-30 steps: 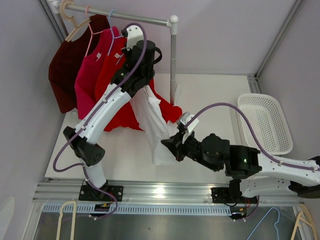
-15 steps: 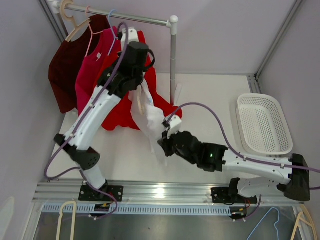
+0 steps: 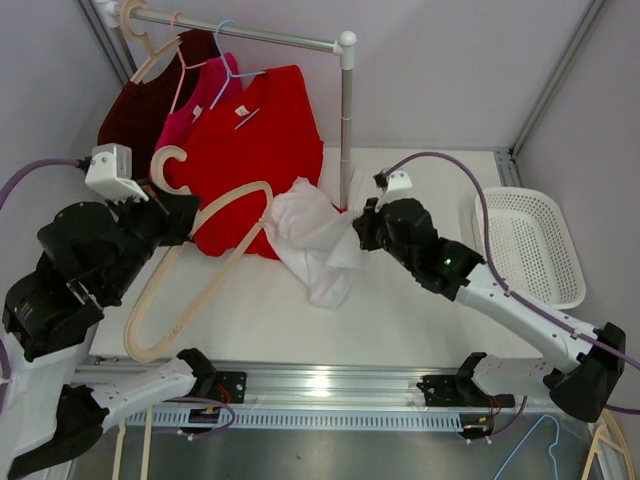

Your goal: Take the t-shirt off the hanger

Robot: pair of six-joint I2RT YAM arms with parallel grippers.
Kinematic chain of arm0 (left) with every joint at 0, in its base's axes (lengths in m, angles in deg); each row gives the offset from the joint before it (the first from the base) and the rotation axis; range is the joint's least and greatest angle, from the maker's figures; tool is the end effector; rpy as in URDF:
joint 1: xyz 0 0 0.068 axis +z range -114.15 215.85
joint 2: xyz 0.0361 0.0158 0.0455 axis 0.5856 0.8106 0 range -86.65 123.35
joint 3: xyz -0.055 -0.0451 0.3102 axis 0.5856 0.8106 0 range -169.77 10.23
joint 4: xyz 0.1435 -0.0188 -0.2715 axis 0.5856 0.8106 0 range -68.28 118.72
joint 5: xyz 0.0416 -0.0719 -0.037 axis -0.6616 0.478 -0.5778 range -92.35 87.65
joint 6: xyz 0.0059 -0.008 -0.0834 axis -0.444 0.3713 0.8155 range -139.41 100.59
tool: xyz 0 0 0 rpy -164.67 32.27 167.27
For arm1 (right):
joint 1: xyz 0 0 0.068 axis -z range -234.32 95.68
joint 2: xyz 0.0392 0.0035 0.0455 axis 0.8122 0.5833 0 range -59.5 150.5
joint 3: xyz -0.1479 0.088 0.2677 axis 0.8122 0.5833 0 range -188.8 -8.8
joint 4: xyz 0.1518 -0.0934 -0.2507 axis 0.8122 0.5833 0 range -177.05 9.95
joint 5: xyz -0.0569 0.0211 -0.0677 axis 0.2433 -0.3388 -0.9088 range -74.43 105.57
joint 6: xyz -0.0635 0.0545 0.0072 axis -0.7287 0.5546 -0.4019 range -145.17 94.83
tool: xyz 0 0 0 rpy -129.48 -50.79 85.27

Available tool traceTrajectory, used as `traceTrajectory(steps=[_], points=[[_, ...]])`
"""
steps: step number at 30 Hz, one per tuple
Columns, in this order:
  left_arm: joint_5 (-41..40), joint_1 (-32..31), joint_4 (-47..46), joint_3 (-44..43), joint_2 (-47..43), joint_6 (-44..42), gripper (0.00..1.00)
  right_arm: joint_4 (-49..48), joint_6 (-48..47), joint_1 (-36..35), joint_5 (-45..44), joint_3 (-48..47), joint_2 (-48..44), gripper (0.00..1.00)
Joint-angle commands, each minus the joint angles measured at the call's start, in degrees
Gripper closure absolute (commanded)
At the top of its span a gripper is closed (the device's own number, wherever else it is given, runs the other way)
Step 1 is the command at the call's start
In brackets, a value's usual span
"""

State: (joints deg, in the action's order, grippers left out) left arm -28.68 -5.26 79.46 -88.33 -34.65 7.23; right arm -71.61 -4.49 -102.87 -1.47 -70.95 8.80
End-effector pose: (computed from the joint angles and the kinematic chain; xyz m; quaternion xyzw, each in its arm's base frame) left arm 0.1153 -0.0572 0.5858 -0.0487 0.7645 -0.1984 0.6114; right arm 0.2398 0.2389 0.3774 -0.1161 0.8139 0.2151 0.5271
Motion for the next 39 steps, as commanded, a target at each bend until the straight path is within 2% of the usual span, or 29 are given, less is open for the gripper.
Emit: traceTrajectory(steps=[1, 4, 6, 7, 8, 10, 11, 14, 19, 22, 25, 27, 31, 33, 39], points=[[-2.84, 1.20, -2.36, 2.59, 3.53, -1.58, 0.99, 1.33, -1.96, 2.85, -1.06, -11.04, -4.13, 1.00], [-3.73, 2.52, -4.38, 2.76, 4.68, -2.02, 0.99, 3.36, -9.33, 5.91, -7.20, -22.72, -3.61, 1.00], [-2.95, 4.61, -8.94, 4.95, 4.85, -2.11, 0.99, 1.28, -16.09, 8.64, -13.78, -30.46, -2.64, 1.00], [-1.81, 5.50, -10.35, 5.40, 5.12, -1.94, 0.99, 0.65, -18.21, 12.74, -14.42, -33.36, -0.72, 1.00], [-0.06, 6.90, -14.10, 7.23, 5.38, -1.59, 0.99, 0.03, -20.49, 14.96, -15.47, -40.17, 0.51, 1.00], [1.27, 7.79, -18.25, 8.39, 6.00, -2.46, 0.99, -1.37, -24.18, 19.09, -16.35, -46.80, 4.98, 1.00], [0.76, 7.88, -21.75, 8.39, 7.30, -3.51, 0.99, -6.08, -26.38, 21.37, -17.84, -49.27, 6.23, 1.00], [-0.12, 8.14, -24.33, 6.02, 10.38, -5.36, 0.99, -14.79, -34.65, 26.38, -22.07, -56.83, 10.70, 1.00], [-3.20, 8.58, -23.20, -5.58, 18.72, -7.12, 0.99, -20.35, -35.45, 35.97, -20.23, -71.77, 18.18, 1.00], [-2.42, 9.46, -24.59, -8.13, 21.11, -7.65, 0.99, -20.46, -34.49, 41.60, -19.88, -74.42, 21.52, 1.00], [-1.37, 10.95, -28.02, -7.70, 22.43, -8.52, 0.99, -15.81, -28.97, 47.92, -19.53, -74.00, 21.89, 1.00], [0.30, 13.05, -29.35, -7.70, 24.01, -8.44, 0.99, -11.77, -22.90, 51.62, -18.74, -68.05, 20.40, 1.00], [3.82, 14.56, -31.10, -7.79, 25.51, -8.09, 0.99, -12.02, -12.89, 59.51, -16.37, -50.12, 11.71, 1.00], [5.05, 14.56, -32.07, -7.70, 26.12, -8.88, 0.99, -10.17, -7.54, 61.82, -14.96, -43.01, 10.11, 1.00], [5.85, 14.56, -34.00, -7.26, 26.48, -10.11, 0.99, -5.78, -3.11, 64.81, -13.63, -34.80, 7.74, 1.00]])
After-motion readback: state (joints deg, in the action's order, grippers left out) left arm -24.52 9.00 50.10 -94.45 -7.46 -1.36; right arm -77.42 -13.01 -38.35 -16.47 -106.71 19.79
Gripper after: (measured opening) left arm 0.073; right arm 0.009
